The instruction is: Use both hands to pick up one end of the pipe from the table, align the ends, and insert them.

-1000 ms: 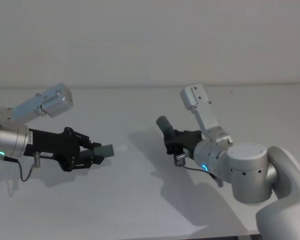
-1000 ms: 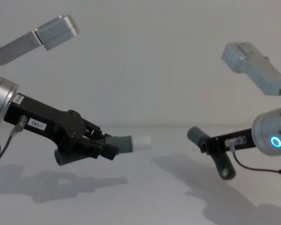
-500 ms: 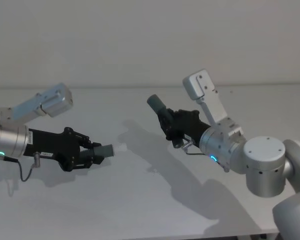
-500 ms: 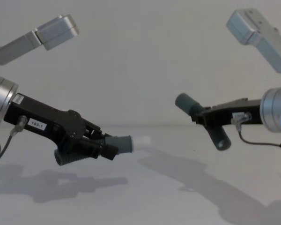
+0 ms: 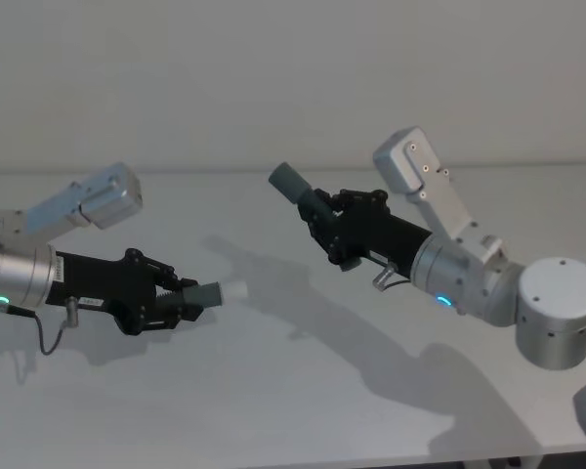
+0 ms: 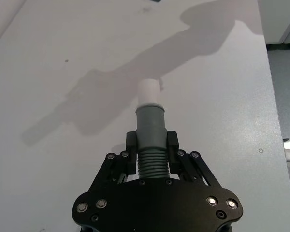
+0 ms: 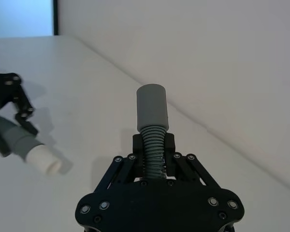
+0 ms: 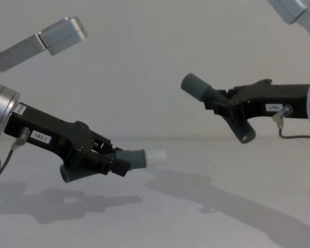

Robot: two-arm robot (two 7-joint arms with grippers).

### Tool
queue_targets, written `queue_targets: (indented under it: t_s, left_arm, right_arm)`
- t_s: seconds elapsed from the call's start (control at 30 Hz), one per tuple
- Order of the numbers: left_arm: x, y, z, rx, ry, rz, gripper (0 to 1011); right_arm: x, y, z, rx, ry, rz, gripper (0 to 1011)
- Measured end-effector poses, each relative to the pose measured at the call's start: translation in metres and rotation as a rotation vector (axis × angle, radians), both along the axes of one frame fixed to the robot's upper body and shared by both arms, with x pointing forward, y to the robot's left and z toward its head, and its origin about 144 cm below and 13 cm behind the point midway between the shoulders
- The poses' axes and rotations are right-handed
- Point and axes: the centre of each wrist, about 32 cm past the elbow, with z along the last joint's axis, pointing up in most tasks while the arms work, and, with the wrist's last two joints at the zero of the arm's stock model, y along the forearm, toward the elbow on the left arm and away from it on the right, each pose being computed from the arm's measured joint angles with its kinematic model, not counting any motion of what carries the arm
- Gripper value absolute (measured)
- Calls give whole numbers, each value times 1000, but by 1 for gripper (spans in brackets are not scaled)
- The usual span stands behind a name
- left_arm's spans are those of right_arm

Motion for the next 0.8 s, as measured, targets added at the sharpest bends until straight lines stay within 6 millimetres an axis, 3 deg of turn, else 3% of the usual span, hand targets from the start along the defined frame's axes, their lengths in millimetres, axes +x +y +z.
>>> queue_targets:
  t_s: [0.8]
  left_arm:
    - [0,0,0,0,0,0,321]
  right_arm:
    - [15,-46,14,-63,-222,398,214]
